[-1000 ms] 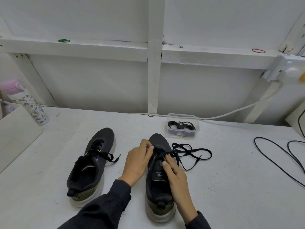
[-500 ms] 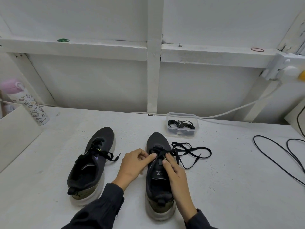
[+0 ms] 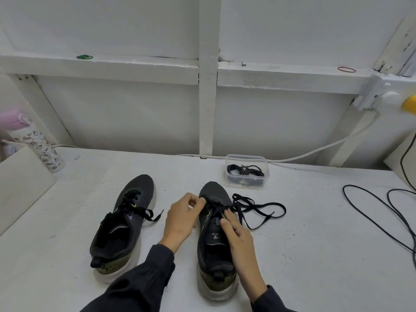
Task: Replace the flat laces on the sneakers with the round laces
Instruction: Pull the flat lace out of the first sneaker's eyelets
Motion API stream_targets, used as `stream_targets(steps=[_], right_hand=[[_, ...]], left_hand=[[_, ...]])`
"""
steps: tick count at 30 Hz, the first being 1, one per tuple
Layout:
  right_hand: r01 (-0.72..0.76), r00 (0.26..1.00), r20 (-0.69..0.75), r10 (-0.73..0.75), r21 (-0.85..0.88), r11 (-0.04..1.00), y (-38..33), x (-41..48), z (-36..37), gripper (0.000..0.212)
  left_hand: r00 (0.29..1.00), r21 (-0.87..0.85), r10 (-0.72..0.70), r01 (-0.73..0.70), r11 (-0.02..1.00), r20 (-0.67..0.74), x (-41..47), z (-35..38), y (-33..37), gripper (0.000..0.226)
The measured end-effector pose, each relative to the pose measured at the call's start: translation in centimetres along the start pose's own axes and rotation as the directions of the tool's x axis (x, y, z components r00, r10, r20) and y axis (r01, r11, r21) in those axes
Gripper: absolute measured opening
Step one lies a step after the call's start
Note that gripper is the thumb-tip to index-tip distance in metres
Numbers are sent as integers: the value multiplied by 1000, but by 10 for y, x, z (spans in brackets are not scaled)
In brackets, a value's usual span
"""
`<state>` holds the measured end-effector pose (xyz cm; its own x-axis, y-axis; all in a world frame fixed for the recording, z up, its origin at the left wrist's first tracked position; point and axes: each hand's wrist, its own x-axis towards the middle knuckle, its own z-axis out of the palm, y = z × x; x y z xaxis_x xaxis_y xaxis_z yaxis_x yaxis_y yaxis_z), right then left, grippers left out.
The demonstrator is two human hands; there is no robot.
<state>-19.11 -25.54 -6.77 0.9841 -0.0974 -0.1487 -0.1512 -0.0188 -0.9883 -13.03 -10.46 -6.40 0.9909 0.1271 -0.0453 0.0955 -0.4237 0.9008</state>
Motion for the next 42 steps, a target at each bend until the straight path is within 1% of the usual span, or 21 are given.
stream_targets(steps=[3,6,8,11,12,14,16,18,19,21,22,24,26,28,29,32,34,35,37,40,42], right_hand=[[-1,1000,-3,1,6,1000,0,1,0,43],[-4,1000,-1,4,8,1000,-1,0,0,43],[-2,1000,6,2,9,1000,0,-1,0,44],[-5,1000,10,5,1,1000,-1,-2,0,45],[-6,1000,8,6,3,1000,-2,-2,0,45],[-10,1000,5,10,9,1000,-2,-2,0,45],[-14,1000,4,14,15,1000,-3,-2,0,44],[-15,1000,1,15,20,1000,-2,-2,0,44],[-17,1000,1,17,24,1000,-1,-2,0,44],[-22,1000,0,22,25,999,-2,-2,0,44],[-24,1000,2,24,23,999,-2,-2,0,44],[-21,1000,5,21,17,1000,-2,-2,1,43],[-23,1000,4,23,7,1000,-2,-2,0,45],[-20,1000,2,20,-2,1000,-2,-2,0,46],[-16,1000,3,16,-3,1000,-2,-2,-1,46],[-15,1000,4,14,16,1000,-3,-3,0,45],[-17,1000,-2,18,37,999,-2,-3,0,43],[-18,1000,-3,19,45,999,-2,-3,0,42],[-21,1000,-1,22,47,999,-3,-3,0,43],[-25,1000,8,25,31,999,-2,-3,-1,45],[-19,1000,10,19,23,1000,-1,-2,-1,45]], left_hand=[[997,11,-14,13,1000,76,-9,4,-6,33],[992,-28,35,-32,999,118,-11,2,-5,24],[998,-1,44,-44,999,51,-3,-5,-2,19],[993,-32,12,-16,999,-117,12,-19,-1,15],[992,-34,9,-13,999,-128,13,-21,0,15],[999,-3,-15,14,1000,-48,8,-21,5,22],[997,14,-57,56,998,58,-1,-17,9,36],[990,8,-69,68,998,125,-8,-11,8,45],[988,-4,-54,56,998,146,-11,-7,6,44],[988,-40,-25,31,999,154,-12,-4,2,32],[990,-46,-15,21,999,139,-11,-4,2,28],[999,-41,-6,7,999,46,-6,-6,5,26],[996,-101,-30,21,995,-88,-3,-9,6,28],[986,-165,-63,37,986,-157,-3,-11,7,31],[987,-174,-67,41,984,-144,-5,-10,7,33],[997,-139,-73,74,988,9,-13,-3,5,38],[995,-94,-57,65,993,82,-16,2,0,32],[995,-78,-39,46,996,88,-15,4,-2,27],[999,-80,-13,16,997,34,-10,2,-3,21],[987,-224,-31,-5,975,-155,0,-7,3,20],[975,-297,-52,-15,955,-217,2,-12,6,22]])
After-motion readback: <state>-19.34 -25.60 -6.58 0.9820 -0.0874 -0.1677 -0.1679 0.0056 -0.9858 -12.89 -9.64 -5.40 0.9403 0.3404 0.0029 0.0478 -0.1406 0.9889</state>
